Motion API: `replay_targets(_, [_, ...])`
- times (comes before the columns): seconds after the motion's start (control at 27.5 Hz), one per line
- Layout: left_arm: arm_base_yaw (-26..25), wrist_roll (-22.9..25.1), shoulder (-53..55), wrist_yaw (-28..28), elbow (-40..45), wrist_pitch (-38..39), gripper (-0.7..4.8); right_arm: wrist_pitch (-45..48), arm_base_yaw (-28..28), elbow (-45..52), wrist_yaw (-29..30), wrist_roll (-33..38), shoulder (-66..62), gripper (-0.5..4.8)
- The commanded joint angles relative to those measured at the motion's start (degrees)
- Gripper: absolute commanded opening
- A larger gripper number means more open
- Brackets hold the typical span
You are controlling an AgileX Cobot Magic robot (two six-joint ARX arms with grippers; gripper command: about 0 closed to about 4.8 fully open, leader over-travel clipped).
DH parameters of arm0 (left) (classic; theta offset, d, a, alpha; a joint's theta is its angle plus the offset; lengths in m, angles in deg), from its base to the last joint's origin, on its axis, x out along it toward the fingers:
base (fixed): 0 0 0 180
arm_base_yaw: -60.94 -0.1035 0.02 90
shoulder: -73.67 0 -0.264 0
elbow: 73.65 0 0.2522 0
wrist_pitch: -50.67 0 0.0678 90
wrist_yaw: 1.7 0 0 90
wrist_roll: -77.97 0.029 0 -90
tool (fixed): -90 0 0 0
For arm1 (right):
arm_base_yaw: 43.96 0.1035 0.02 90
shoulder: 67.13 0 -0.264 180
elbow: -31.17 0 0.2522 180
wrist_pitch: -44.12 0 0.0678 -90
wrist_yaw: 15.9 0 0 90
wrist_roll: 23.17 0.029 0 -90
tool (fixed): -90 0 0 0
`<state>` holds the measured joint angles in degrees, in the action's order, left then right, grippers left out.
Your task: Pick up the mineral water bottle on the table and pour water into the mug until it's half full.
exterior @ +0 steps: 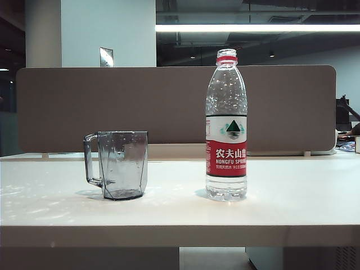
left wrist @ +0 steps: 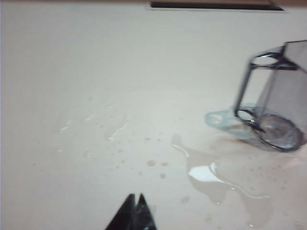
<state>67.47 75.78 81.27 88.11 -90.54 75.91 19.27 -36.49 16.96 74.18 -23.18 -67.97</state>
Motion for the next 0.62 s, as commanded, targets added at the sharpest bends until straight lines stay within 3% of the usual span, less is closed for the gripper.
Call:
replay_targets(0.04, [4.5,0.0,6.1,0.2,-5.0,1.6,-0.01,0.7,0.0,0.4,0.0,0.0,0.0,-0.04])
replay_targets(0.15, [9.3,0.0,12.1,0.2,-10.7,4.4,-0.01,0.7,0.0,0.4,0.1,0.6,0.0,-0.04])
replay_targets(0.25, [15.4,0.0,19.6,0.2,-18.6,5.2,-0.01,0.7,0.0,0.4,0.1,12.1,0.0,0.0])
replay_targets(0.4, [19.4,0.0,23.2,0.1,-22.7,3.8,-0.01,0.6,0.0,0.4,0.1,14.0,0.0,0.02])
replay_targets(0.54, [22.0,0.0,26.8,0.1,-22.8,-2.4,-0.01,0.8,0.0,0.4,0.1,20.3,0.0,1.17])
replay_targets(0.62, [22.6,0.0,28.4,0.0,-22.8,-3.4,-0.01,2.3,0.0,0.4,1.0,21.5,0.0,1.49])
